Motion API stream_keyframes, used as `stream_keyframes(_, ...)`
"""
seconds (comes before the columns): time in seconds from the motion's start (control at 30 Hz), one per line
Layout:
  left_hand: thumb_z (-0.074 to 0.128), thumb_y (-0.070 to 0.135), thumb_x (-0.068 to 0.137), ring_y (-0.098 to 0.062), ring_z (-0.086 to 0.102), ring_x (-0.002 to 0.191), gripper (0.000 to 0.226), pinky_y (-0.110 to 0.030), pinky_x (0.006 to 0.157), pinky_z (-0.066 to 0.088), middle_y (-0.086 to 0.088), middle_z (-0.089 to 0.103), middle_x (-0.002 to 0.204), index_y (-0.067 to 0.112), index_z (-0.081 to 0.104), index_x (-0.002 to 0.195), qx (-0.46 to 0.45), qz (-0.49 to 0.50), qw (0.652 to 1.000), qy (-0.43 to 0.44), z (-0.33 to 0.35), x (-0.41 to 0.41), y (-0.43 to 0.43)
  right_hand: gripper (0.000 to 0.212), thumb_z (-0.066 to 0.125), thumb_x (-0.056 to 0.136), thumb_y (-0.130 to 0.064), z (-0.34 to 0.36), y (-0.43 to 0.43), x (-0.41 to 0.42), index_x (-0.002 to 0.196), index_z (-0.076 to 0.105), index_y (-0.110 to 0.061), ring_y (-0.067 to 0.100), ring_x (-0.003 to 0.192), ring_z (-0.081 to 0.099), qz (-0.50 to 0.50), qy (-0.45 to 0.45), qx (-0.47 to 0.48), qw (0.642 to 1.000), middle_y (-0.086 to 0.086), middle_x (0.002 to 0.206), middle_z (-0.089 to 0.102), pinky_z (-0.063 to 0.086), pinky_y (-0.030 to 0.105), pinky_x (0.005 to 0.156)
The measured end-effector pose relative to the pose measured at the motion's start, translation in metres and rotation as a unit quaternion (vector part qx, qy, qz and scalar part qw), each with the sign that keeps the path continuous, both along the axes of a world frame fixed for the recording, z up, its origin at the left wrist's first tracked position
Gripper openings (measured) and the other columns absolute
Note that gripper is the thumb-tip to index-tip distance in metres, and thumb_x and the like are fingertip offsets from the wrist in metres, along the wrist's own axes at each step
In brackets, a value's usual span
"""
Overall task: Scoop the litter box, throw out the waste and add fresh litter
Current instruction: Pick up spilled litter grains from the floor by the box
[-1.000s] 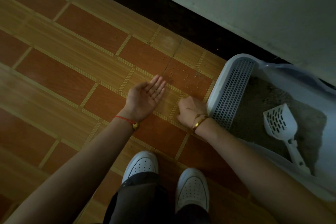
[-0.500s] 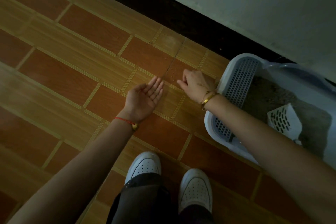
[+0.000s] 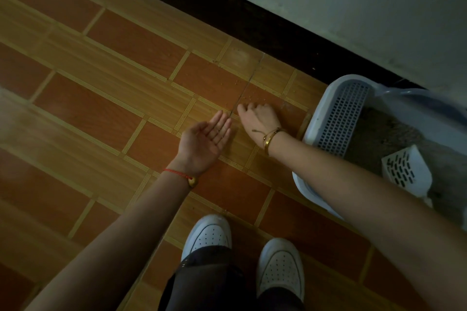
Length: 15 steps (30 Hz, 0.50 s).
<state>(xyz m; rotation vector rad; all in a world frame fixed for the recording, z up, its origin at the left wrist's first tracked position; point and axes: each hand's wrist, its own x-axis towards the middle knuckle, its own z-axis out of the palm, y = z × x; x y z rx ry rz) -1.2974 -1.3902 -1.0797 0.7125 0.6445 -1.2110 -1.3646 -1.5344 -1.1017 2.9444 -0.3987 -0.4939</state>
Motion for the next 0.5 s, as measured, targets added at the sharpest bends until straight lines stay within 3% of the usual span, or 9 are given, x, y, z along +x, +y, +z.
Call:
stream_keyframes(0.13, 0.030, 0.017, 0.101, -0.025, 0.064, 0.109, 0.040, -0.035, 0.101, 0.046, -0.014, 0.071, 0.113, 0.000, 0.064, 0.113, 0.000, -0.003, 1.000, -0.003, -0.001, -0.001, 0.001, 0.028, 0.026, 0.098, -0.003, 0.000, 0.000, -0.001, 0.120, 0.043, -0.005, 0.025, 0.086, 0.067, 0.016, -0.023, 0.010, 1.000, 0.014, 0.104, 0.065, 0.039, 0.031, 0.061)
stream_keyframes(0.2, 0.029, 0.017, 0.101, -0.025, 0.064, 0.109, 0.041, -0.035, 0.101, 0.046, -0.014, 0.070, 0.114, 0.000, 0.064, 0.112, -0.001, -0.005, 1.000, -0.008, -0.001, -0.001, 0.001, 0.025, 0.031, 0.099, -0.006, 0.000, 0.000, -0.006, 0.120, 0.047, -0.005, 0.026, 0.082, 0.068, -0.033, -0.030, 0.039, 0.998, 0.012, 0.096, 0.069, 0.039, 0.030, 0.056)
stream_keyframes(0.27, 0.029, 0.018, 0.102, -0.026, 0.063, 0.111, 0.041, -0.036, 0.102, 0.046, -0.015, 0.068, 0.118, 0.000, 0.064, 0.112, -0.003, -0.007, 1.000, -0.014, -0.001, -0.001, 0.001, 0.020, 0.037, 0.101, -0.015, 0.012, 0.000, -0.005, 0.109, 0.053, -0.006, 0.025, 0.065, 0.067, -0.066, -0.094, 0.069, 0.991, 0.006, 0.073, 0.065, 0.034, 0.027, 0.047)
stream_keyframes(0.3, 0.029, 0.018, 0.102, -0.026, 0.063, 0.110, 0.041, -0.035, 0.100, 0.046, -0.016, 0.068, 0.118, -0.001, 0.064, 0.111, -0.004, -0.009, 1.000, -0.016, -0.001, -0.002, 0.001, 0.019, 0.041, 0.100, -0.019, 0.015, 0.002, -0.004, 0.100, 0.056, -0.007, 0.021, 0.051, 0.061, -0.047, -0.156, 0.096, 0.982, 0.001, 0.060, 0.056, 0.028, 0.023, 0.040)
stream_keyframes(0.37, 0.030, 0.019, 0.102, -0.023, 0.065, 0.096, 0.042, -0.031, 0.090, 0.049, -0.014, 0.069, 0.105, -0.001, 0.068, 0.101, 0.001, -0.015, 1.000, -0.021, -0.001, -0.004, 0.000, 0.023, 0.041, 0.098, -0.022, 0.017, 0.014, -0.002, 0.090, 0.059, -0.009, 0.011, 0.038, 0.044, 0.021, -0.182, 0.139, 0.973, -0.007, 0.053, 0.043, 0.018, 0.017, 0.034)
stream_keyframes(0.43, 0.031, 0.020, 0.102, -0.020, 0.062, 0.086, 0.047, -0.029, 0.084, 0.048, -0.011, 0.066, 0.096, 0.001, 0.073, 0.091, 0.001, -0.025, 0.999, -0.026, 0.000, -0.005, 0.000, 0.027, 0.038, 0.098, -0.031, -0.025, 0.020, -0.019, 0.094, 0.060, -0.016, 0.009, 0.049, 0.051, 0.049, -0.079, 0.164, 0.982, -0.007, 0.063, 0.050, 0.029, 0.018, 0.041)
stream_keyframes(0.5, 0.031, 0.021, 0.103, -0.021, 0.064, 0.091, 0.046, -0.031, 0.092, 0.048, -0.010, 0.070, 0.098, 0.002, 0.072, 0.097, -0.010, -0.022, 0.999, -0.023, 0.000, -0.005, 0.000, 0.019, 0.050, 0.092, -0.041, -0.055, 0.027, -0.036, 0.086, 0.059, -0.025, 0.018, 0.071, 0.066, -0.013, 0.016, 0.201, 0.979, -0.004, 0.073, 0.056, 0.039, 0.024, 0.053)
